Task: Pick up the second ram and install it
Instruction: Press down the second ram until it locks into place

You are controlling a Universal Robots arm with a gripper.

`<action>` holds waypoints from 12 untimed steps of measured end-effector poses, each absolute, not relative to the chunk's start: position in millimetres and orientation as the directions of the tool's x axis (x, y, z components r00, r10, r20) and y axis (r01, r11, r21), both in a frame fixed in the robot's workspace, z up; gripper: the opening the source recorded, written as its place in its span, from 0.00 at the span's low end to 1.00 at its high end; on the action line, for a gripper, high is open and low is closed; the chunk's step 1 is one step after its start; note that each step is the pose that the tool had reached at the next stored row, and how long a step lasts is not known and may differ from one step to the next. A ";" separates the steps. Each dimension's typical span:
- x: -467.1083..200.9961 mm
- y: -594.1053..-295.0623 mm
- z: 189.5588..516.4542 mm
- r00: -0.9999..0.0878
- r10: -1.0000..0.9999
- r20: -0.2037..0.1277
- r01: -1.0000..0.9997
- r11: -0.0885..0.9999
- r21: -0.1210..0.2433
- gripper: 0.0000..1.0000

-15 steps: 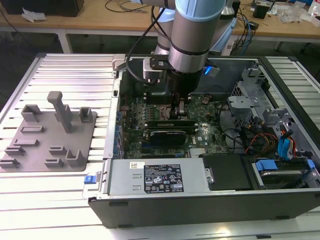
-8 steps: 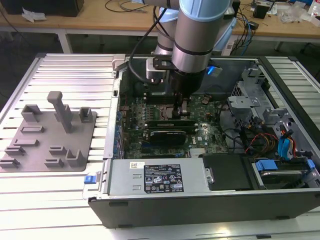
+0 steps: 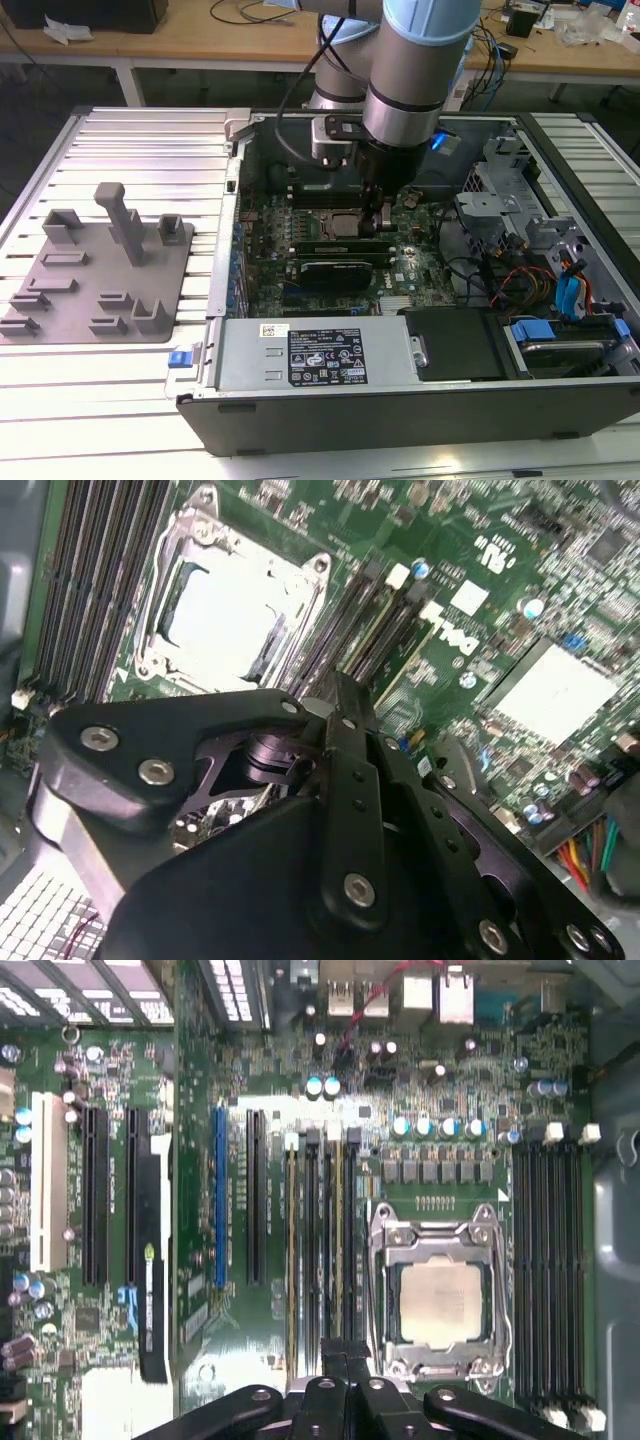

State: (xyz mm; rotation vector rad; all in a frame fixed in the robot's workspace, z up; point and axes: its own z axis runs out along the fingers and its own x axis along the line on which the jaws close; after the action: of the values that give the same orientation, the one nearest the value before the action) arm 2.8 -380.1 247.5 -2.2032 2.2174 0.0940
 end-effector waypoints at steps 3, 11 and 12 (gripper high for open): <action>16.6 -380.1 245.1 -0.007 -0.999 -0.052 -0.999 0.006 0.033 0.08; 21.5 -375.5 234.5 -0.007 -0.999 -0.052 -0.999 0.006 0.033 0.08; 21.6 -374.4 232.3 -0.007 -0.999 -0.052 -0.999 0.006 0.033 0.08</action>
State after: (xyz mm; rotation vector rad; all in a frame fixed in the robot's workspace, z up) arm 21.6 -374.4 232.3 -2.2037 2.2179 0.0945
